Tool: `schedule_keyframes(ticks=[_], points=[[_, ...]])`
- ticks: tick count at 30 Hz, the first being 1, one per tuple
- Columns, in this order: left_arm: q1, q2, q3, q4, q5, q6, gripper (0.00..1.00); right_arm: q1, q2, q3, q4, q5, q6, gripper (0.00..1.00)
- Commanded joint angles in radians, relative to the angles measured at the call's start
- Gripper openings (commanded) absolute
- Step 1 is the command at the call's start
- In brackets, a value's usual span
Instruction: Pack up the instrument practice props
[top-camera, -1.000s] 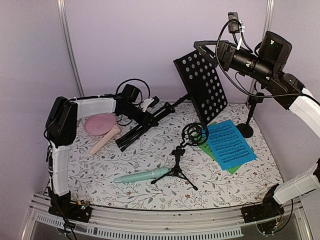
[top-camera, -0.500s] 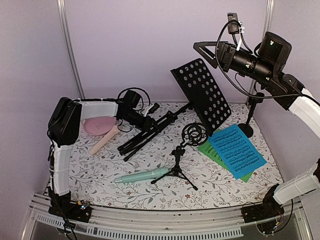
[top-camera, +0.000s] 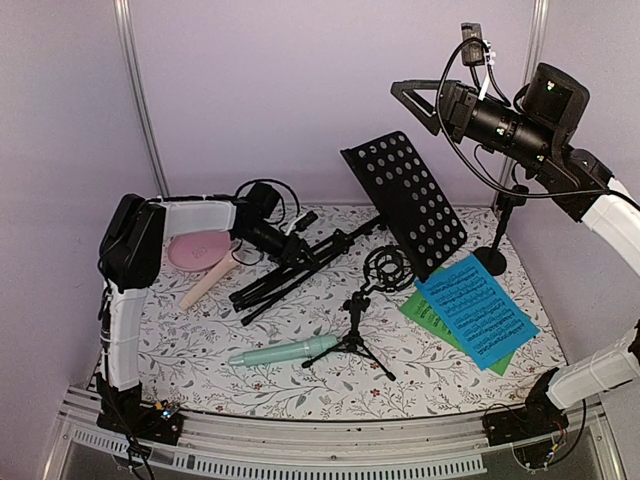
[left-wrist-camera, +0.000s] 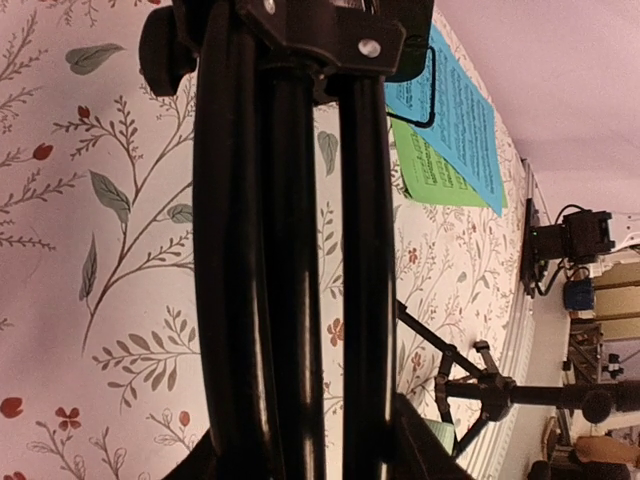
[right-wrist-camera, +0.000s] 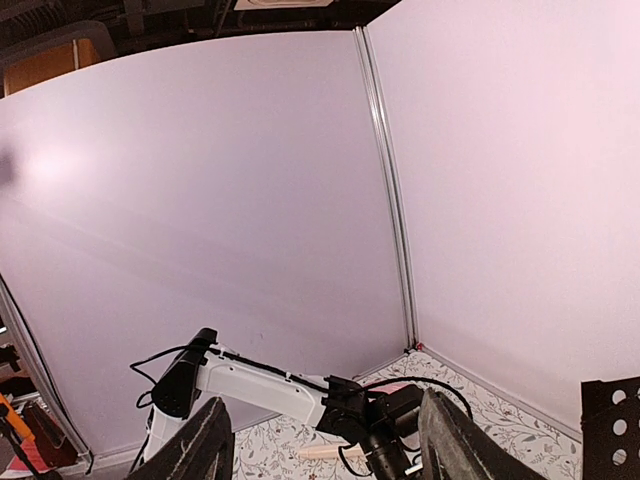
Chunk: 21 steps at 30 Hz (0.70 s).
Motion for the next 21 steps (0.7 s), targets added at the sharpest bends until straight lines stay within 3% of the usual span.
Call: schedule_keyframes(ticks=[1, 7, 12, 21], points=[[0.008, -0.017, -0.005, 0.033, 0.101, 0.064, 0.0, 0.003, -0.016, -0.01, 0.025, -0.02, 0.004, 0.65], [-0.019, -0.003, -0.017, -0.029, 0.108, 0.126, 0.0, 0.003, -0.019, -0.01, 0.027, -0.02, 0.005, 0.65], [-0.04, -0.04, -0.105, 0.02, 0.082, 0.101, 0.0, 0.003, -0.019, -0.011, 0.028, -0.023, 0.004, 0.66], [-0.086, -0.108, -0.193, 0.033, -0.072, 0.067, 0.0, 0.003, -0.024, -0.011, 0.029, -0.032, 0.006, 0.66]])
